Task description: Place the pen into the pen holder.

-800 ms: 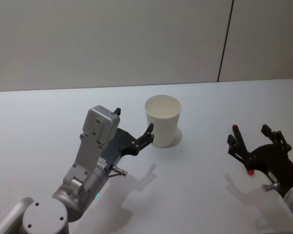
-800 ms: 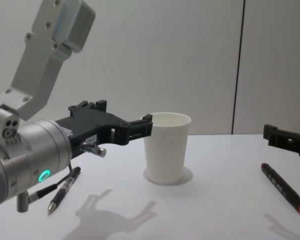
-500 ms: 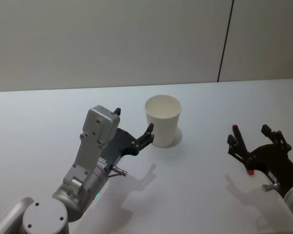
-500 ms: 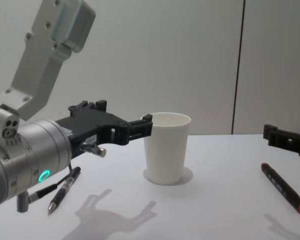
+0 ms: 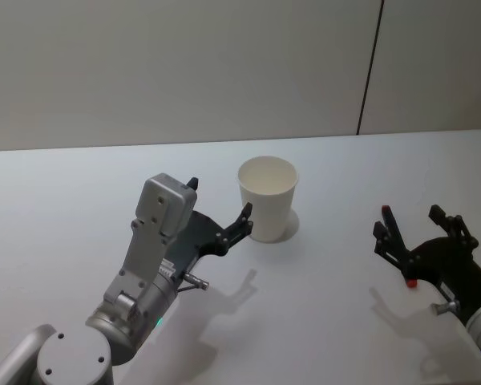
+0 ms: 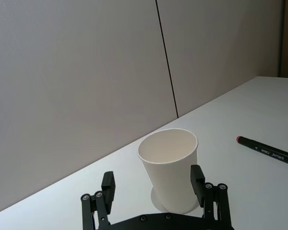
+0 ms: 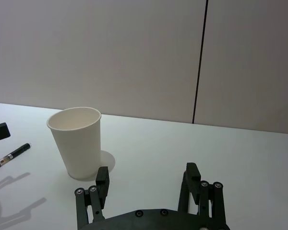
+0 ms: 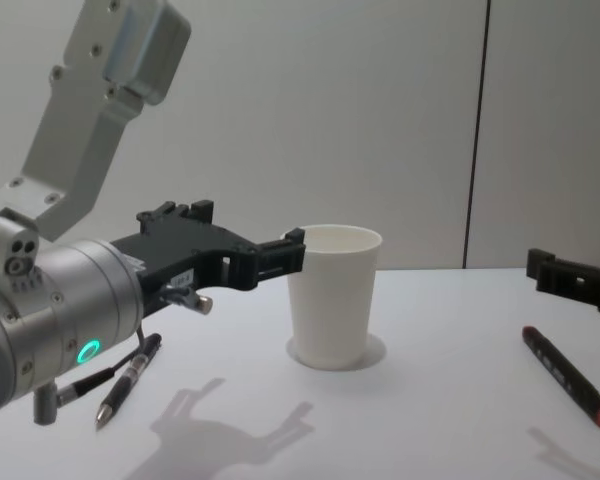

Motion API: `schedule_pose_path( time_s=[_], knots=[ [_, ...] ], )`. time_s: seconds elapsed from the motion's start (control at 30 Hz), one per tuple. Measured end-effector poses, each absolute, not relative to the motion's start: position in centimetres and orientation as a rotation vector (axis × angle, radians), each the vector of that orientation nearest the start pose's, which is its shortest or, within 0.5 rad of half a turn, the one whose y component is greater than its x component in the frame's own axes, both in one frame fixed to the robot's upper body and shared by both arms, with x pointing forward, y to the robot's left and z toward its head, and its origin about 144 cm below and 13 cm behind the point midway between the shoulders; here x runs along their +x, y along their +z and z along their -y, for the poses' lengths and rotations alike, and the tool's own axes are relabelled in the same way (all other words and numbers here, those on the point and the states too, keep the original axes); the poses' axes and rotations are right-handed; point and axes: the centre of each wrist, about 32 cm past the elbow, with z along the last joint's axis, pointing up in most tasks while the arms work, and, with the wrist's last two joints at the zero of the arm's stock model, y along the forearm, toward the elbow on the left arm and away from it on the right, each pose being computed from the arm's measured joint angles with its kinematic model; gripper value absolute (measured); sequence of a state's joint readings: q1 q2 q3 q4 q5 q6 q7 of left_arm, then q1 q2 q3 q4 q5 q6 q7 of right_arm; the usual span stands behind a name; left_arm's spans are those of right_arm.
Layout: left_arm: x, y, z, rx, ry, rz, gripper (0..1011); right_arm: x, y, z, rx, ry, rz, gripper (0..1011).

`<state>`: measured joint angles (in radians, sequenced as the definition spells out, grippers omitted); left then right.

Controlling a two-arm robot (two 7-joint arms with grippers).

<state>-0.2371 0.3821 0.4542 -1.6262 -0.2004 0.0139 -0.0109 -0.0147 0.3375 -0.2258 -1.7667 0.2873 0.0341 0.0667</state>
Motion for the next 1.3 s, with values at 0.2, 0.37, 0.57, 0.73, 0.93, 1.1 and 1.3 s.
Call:
schedule_pose_path(
  time_s=[0.2, 0.37, 0.57, 0.73, 0.93, 1.1, 1.3],
  knots=[
    [49.2, 120.44, -19.84, 0.061, 1.124, 0.268, 1004, 44.33, 118.87, 23.71, 0.026, -1.229, 0.075, 1002],
    [49.2, 120.44, -19.84, 0.061, 1.124, 0.268, 1004, 44.33, 118.87, 23.71, 0.026, -1.23, 0.075, 1001],
    [49.2, 120.44, -19.84, 0.061, 1.124, 0.268, 1004, 44.33, 118.87, 23.71, 0.026, -1.23, 0.075, 1002],
    [49.2, 120.44, -19.84, 0.061, 1.124, 0.268, 1004, 44.33, 118.87, 23.71, 0.026, -1.23, 0.075, 1002],
    [49.2, 120.44, -19.84, 0.061, 1.124, 0.268, 1004, 44.33, 118.87, 23.71, 0.026, -1.23, 0.075, 1002],
    [49.2, 120.44, -19.84, 0.061, 1.124, 0.268, 1004, 44.33, 118.87, 23.71, 0.026, -1.23, 0.075, 1002],
    [49.2, 120.44, -19.84, 0.061, 1.124, 0.267, 1004, 44.33, 118.87, 23.71, 0.026, -1.229, 0.075, 1001]
  ],
)
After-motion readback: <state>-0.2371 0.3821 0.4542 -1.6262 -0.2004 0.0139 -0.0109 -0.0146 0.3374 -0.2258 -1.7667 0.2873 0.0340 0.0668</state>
